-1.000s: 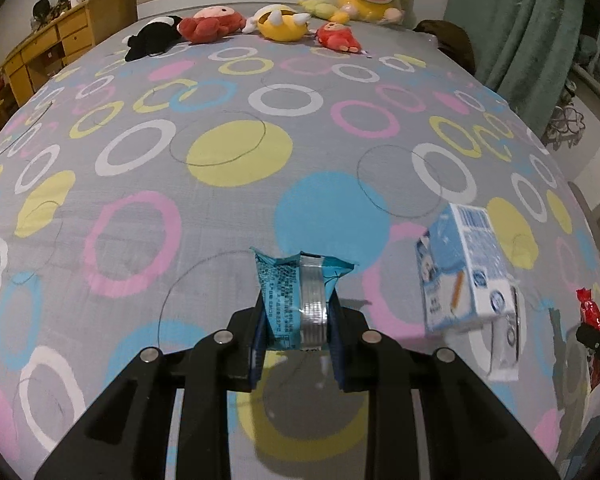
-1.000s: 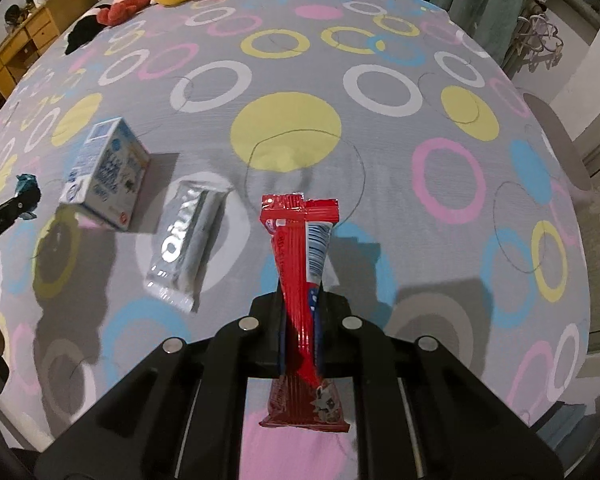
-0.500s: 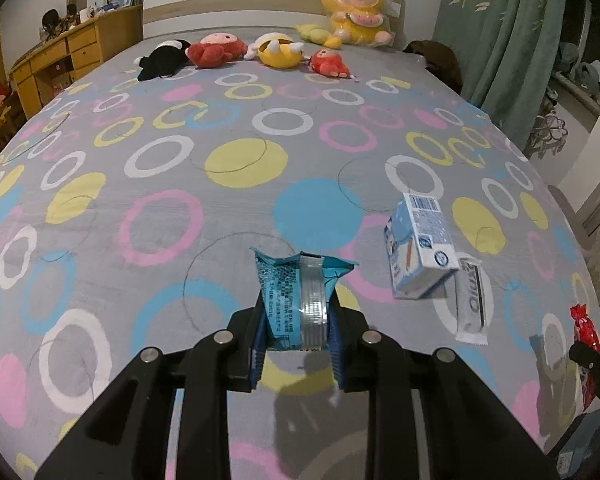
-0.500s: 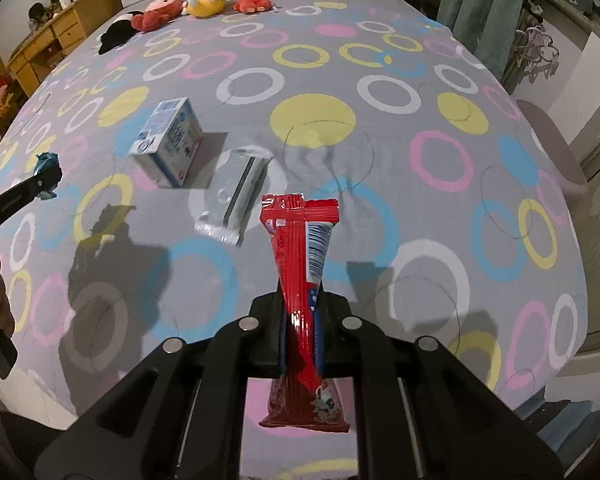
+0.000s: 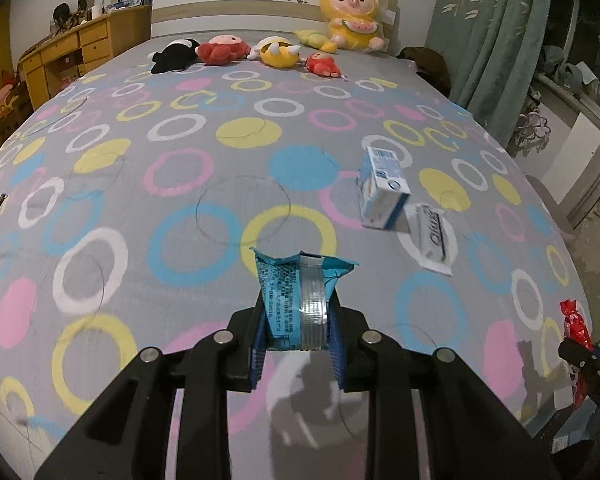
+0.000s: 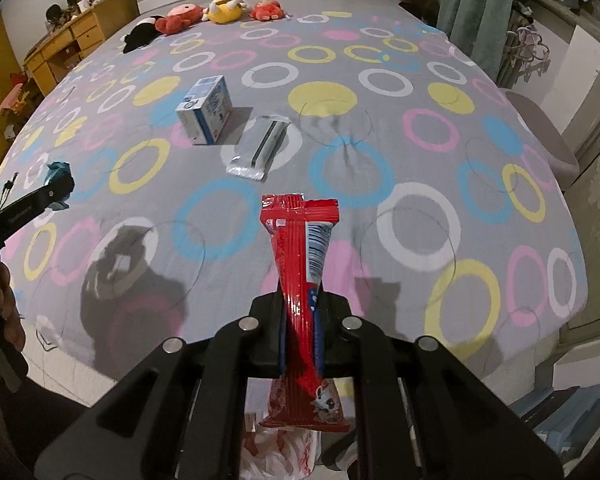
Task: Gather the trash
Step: 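Carry the blue and red wrappers down over the bag, then open both tools to drop the wrappers into the bag, then move both tools back over the bed toward the carton and bar wrapper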
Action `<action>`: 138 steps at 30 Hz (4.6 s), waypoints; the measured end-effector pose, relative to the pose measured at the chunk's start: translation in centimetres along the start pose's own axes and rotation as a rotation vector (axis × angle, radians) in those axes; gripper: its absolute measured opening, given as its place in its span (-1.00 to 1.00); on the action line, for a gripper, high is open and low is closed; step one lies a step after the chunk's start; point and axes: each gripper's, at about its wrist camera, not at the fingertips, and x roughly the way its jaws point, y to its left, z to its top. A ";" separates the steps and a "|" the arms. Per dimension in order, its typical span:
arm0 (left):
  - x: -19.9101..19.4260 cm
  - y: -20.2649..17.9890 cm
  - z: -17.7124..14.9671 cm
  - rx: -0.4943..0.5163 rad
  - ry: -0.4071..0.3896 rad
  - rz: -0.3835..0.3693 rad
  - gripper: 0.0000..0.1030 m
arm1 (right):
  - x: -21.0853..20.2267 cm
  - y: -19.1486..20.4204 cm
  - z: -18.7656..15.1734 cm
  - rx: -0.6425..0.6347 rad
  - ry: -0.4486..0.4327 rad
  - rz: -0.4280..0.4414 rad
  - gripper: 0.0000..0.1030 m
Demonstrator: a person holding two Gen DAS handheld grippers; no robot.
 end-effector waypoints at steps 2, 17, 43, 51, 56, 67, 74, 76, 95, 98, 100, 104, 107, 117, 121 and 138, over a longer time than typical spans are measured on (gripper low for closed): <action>-0.7 -0.4 -0.7 0.014 -0.005 0.006 -0.50 | -0.6 0.3 -0.9 -0.006 -0.007 0.003 -0.81; -4.7 -2.6 -7.3 0.052 0.002 0.022 -0.50 | -2.7 1.0 -10.1 -0.018 0.000 0.065 -0.81; -2.8 -7.7 -26.6 0.103 0.303 -0.029 -0.49 | 0.9 1.3 -23.3 0.012 0.107 0.135 -0.81; -0.3 -7.5 -28.4 0.142 0.364 -0.056 -0.49 | 3.5 2.3 -23.9 -0.016 0.156 0.142 -0.80; 1.6 -8.1 -29.2 0.149 0.424 -0.085 -0.49 | 5.8 2.6 -24.3 -0.005 0.212 0.134 -0.80; 4.2 -9.5 -31.9 0.215 0.545 -0.117 -0.48 | 8.6 2.8 -24.6 0.015 0.289 0.143 -0.80; 4.8 -9.4 -32.3 0.197 0.588 -0.114 -0.38 | 9.8 2.6 -24.7 0.045 0.323 0.168 -0.78; 4.8 -9.3 -32.2 0.191 0.588 -0.107 -0.13 | 9.9 2.5 -24.6 0.054 0.329 0.163 -0.78; 4.6 -9.2 -32.0 0.188 0.569 -0.099 0.39 | 10.2 0.8 -24.7 0.194 0.331 0.191 0.49; 4.6 -9.0 -31.9 0.172 0.577 -0.118 0.73 | 10.1 0.8 -24.6 0.192 0.323 0.199 0.63; 4.6 -8.9 -31.8 0.167 0.574 -0.126 0.77 | 9.9 0.7 -24.5 0.198 0.314 0.203 0.71; 4.5 -8.6 -31.7 0.155 0.570 -0.115 0.82 | 9.7 0.2 -24.4 0.224 0.301 0.204 0.74; 4.7 -8.3 -31.6 0.130 0.583 -0.117 0.84 | 9.3 -0.3 -24.4 0.247 0.291 0.210 0.76; 2.0 -6.6 -28.2 0.040 0.473 -0.098 0.84 | 4.1 -3.6 -22.9 0.385 0.113 0.291 0.80; 0.3 -5.3 -25.9 -0.006 0.399 -0.073 0.84 | 2.1 -4.9 -22.1 0.403 0.046 0.283 0.80; -6.3 -4.6 -13.2 0.087 0.055 -0.019 0.84 | -4.1 -4.8 -12.4 0.314 -0.160 0.242 0.82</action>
